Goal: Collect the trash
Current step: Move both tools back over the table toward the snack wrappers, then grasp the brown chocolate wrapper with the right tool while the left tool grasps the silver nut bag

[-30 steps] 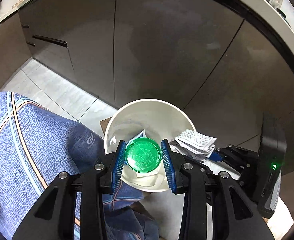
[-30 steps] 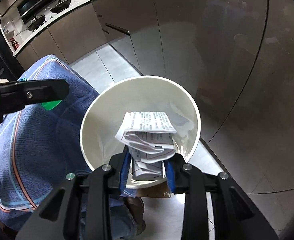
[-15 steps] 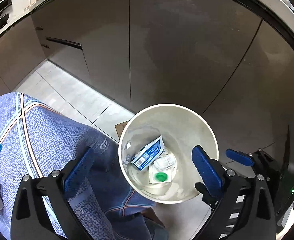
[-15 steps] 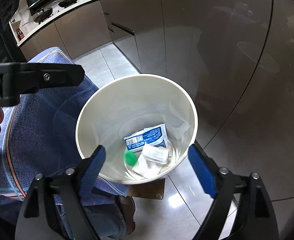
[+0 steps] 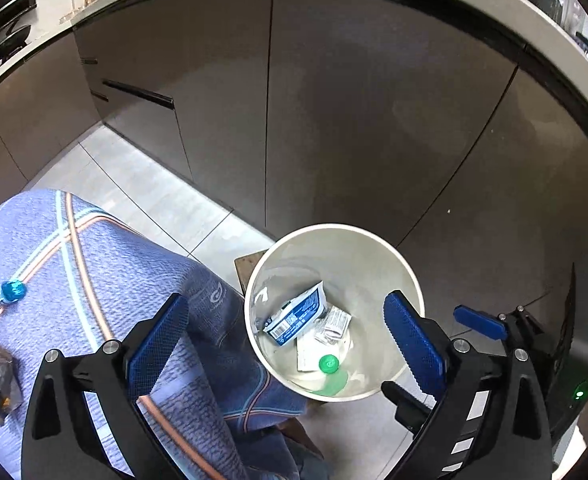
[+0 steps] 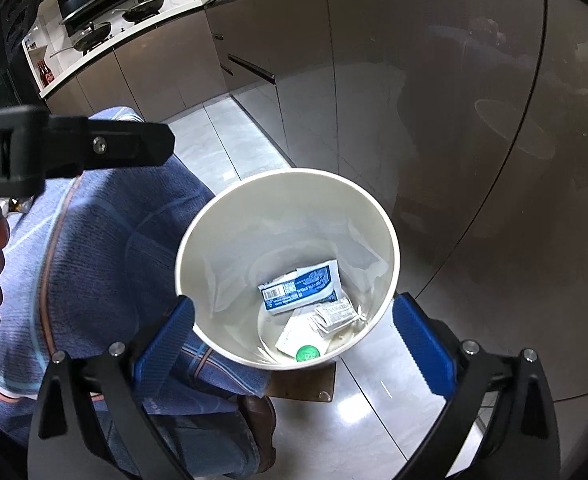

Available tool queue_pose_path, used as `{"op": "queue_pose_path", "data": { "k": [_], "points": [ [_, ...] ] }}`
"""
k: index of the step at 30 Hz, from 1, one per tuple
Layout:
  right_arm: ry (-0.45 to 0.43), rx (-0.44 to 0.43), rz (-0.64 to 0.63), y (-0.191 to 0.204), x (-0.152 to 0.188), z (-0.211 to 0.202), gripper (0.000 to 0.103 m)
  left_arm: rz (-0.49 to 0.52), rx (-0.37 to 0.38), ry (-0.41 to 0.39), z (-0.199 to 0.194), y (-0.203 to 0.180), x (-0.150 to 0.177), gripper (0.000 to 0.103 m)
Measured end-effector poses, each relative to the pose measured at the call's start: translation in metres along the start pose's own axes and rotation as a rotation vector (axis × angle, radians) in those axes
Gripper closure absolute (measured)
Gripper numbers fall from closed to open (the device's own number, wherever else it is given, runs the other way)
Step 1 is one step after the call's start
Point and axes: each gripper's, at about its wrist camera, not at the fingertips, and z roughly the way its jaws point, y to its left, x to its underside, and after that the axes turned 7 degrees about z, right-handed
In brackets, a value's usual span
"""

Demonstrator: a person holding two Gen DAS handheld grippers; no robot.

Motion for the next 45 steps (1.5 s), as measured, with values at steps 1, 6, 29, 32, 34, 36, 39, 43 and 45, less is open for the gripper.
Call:
{"op": "queue_pose_path", "data": {
  "k": [1,6,29,32,34,36,39,43,45],
  "points": [
    [-0.005,-0.001,-0.003,0.003,-0.001,-0.004,0.003,-0.005,0.001,-0.007,-0.004,0.002,0.000,0.008],
    [-0.027,-0.031,-0.006,0.020,-0.006,-0.025,0.003,-0.071,-0.002,-0.058,-0.044,0.021,0.006,0.008],
    [-0.044,-0.337,-0.223,0.220,-0.009,-0.073,0.003,-0.522,-0.312,-0.145,-0.221,0.210,0.176,0.008],
    [-0.031,-0.319,-0.281,0.254,-0.008,-0.068,0.003,-0.549,-0.338,-0.153,-0.234,0.231,0.195,0.008],
    [-0.012,-0.303,-0.311,0.277,-0.007,-0.062,0.003,-0.559,-0.341,-0.165,-0.243,0.243,0.200,0.008],
    [0.010,-0.295,-0.298,0.291,-0.008,-0.056,0.003,-0.570,-0.323,-0.176,-0.247,0.256,0.205,0.008],
    [0.035,-0.281,-0.263,0.305,-0.010,-0.042,0.003,-0.572,-0.296,-0.192,-0.252,0.272,0.205,0.008],
    [0.064,-0.272,-0.216,0.319,-0.018,-0.024,0.004,-0.520,-0.282,-0.191,-0.249,0.288,0.193,0.008],
    [0.070,-0.257,-0.206,0.324,-0.023,-0.014,0.006,-0.495,-0.258,-0.179,-0.243,0.295,0.184,0.008]
  ]
}}
